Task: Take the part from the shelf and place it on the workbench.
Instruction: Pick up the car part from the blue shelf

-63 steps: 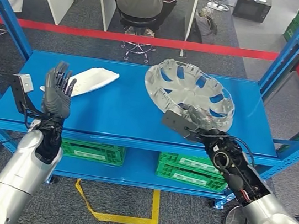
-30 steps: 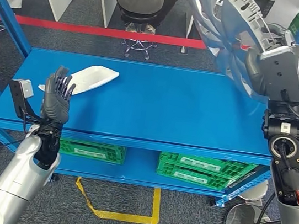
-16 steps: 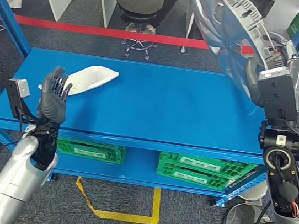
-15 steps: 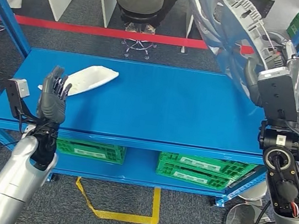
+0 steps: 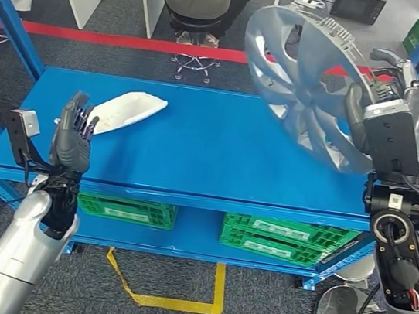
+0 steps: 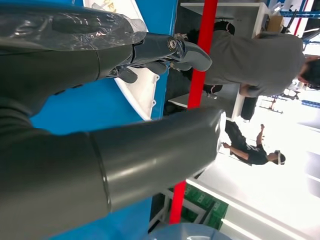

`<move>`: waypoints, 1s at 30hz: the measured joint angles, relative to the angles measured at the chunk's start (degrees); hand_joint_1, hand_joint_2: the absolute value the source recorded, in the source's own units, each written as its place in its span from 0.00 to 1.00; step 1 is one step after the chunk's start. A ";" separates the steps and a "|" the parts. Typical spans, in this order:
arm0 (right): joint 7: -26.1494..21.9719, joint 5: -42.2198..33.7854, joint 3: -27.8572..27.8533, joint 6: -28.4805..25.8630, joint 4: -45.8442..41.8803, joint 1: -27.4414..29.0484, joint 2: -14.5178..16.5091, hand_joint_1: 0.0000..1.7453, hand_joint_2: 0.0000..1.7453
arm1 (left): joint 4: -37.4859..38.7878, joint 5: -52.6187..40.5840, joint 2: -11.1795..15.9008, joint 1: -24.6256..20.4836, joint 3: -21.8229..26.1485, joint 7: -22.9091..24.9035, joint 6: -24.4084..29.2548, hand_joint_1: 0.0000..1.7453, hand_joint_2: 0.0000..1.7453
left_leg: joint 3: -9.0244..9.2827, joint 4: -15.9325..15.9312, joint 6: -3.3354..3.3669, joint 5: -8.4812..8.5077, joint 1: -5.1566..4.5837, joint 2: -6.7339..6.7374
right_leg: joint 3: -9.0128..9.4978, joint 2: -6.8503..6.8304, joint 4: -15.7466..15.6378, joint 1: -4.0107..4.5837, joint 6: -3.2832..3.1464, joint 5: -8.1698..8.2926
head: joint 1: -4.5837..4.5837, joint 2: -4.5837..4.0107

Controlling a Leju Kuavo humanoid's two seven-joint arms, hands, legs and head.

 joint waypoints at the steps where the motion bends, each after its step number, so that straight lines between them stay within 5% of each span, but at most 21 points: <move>1: 0.00 0.00 0.00 0.00 -0.14 0.08 0.00 1.00 1.00 | 0.00 -0.03 0.00 0.00 0.00 -0.01 -0.03 0.00 0.75 | 0.00 0.00 0.00 0.00 -0.01 0.01 | 0.00 0.01 0.00 0.00 0.00 0.00 | 0.01 0.00; 2: 0.01 0.00 0.01 0.00 -0.25 0.11 0.00 1.00 1.00 | 0.00 -0.06 0.01 0.00 0.00 -0.01 -0.10 0.00 1.00 | 0.00 0.00 0.00 0.00 -0.01 0.00 | -0.01 0.01 0.00 0.00 0.00 0.00 | -0.03 0.00; 30: 0.23 -1.63 0.01 -0.72 -1.44 1.47 0.00 1.00 1.00 | -1.43 -0.64 0.01 1.33 0.00 -0.04 1.54 0.00 1.00 | -0.02 0.00 0.00 0.00 -0.01 -0.06 | 0.00 -0.04 0.00 0.00 0.01 -0.01 | -0.08 0.00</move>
